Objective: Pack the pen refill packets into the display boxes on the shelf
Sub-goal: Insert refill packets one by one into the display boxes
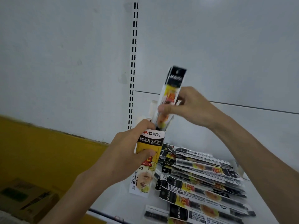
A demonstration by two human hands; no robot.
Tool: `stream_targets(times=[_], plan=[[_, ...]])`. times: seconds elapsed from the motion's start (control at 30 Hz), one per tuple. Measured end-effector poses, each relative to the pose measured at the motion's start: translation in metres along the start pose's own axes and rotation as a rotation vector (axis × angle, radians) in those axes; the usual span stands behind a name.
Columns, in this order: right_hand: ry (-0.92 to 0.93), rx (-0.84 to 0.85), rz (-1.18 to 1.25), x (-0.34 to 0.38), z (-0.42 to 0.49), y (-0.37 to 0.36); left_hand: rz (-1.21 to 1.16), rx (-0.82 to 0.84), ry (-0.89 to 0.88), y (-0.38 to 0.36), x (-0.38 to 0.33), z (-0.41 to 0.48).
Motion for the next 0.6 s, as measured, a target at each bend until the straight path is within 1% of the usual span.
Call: stream_targets(times=[0.07,0.1,0.13,0.2,0.23,0.27,0.3,0.37,0.4,0.43,0.5,0.57,0.6], plan=[[-0.011,0.181,-0.055,0.0,-0.006,-0.019,-0.016,-0.01,-0.004,-0.001,-0.001,0.0],[-0.022,0.185,-0.014,0.0,-0.008,-0.02,-0.027,-0.013,-0.01,-0.001,-0.002,0.0],[-0.03,0.124,0.078,0.0,-0.008,-0.015,-0.037,-0.016,-0.017,-0.001,-0.003,0.0],[-0.008,-0.089,0.285,-0.003,-0.007,0.006,-0.05,-0.021,-0.025,-0.001,-0.004,0.0],[0.017,-0.151,0.322,-0.001,-0.006,0.013,-0.051,-0.029,-0.022,-0.001,-0.004,0.0],[0.028,-0.147,0.289,0.001,-0.006,0.013,-0.054,-0.041,-0.015,-0.001,-0.003,0.0],[0.023,-0.09,0.195,0.001,-0.005,0.007,-0.06,-0.055,-0.007,-0.001,-0.003,0.001],[-0.017,0.108,-0.043,0.001,-0.007,-0.014,-0.075,-0.094,0.001,-0.001,-0.001,0.003],[-0.043,0.158,-0.07,0.0,-0.009,-0.019,-0.085,-0.111,0.004,-0.001,-0.001,0.003],[-0.068,0.167,-0.042,-0.001,-0.011,-0.019,-0.096,-0.125,0.009,-0.001,-0.001,0.003],[-0.095,0.1,0.051,0.0,-0.013,-0.011,-0.109,-0.153,0.01,0.0,0.001,0.002],[-0.06,0.014,0.031,0.003,-0.016,-0.006,-0.112,-0.177,0.008,0.002,0.003,0.001],[-0.035,0.003,-0.004,0.006,-0.017,-0.008,-0.116,-0.185,0.009,0.003,0.004,0.0]])
Point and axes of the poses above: each hand's wrist, its own z-axis towards the middle knuckle, its own y-axis out of the back of the hand, x = y × z, the point moved 6 cm from there along z, towards the middle knuckle, and after that the axes turned 7 degrees about y, right-handed, at the moved point
